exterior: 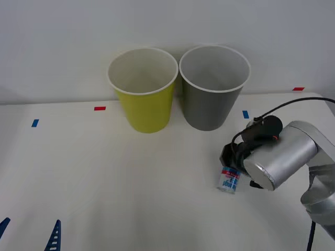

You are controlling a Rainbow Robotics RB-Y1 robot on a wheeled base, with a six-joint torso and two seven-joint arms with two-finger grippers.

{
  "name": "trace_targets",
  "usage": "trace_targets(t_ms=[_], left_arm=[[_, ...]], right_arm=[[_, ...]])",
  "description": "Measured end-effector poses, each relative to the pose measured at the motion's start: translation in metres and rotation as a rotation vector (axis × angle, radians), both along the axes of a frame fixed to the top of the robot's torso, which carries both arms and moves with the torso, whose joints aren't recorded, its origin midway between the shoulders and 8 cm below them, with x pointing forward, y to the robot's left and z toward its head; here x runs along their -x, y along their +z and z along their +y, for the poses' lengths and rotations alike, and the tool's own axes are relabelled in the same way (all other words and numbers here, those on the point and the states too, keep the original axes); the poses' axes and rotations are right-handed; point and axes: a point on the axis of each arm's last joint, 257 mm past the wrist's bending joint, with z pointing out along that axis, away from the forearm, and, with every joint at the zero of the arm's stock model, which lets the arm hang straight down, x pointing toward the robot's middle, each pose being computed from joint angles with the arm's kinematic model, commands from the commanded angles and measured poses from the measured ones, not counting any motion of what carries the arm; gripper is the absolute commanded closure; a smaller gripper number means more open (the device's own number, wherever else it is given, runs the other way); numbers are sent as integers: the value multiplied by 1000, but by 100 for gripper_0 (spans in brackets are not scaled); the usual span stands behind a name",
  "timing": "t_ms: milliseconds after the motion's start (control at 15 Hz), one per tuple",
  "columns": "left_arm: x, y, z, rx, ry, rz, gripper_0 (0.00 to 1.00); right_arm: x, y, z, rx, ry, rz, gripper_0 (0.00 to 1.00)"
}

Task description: Put cans in the gray bin and PET bottles in the light green bin.

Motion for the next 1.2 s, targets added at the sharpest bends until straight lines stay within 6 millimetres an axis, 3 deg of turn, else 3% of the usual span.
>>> trace_targets(t_ms=[333,867,1200], left_arm=[[0,0,0,0,0,0,0],[0,0,0,0,0,0,0],[0,0,0,0,0,0,0]], right_arm=[[12,40,-9,75,108,-149,100],[22,108,-33,334,289,-357,100],[22,139,-47,421,295,-437,100]])
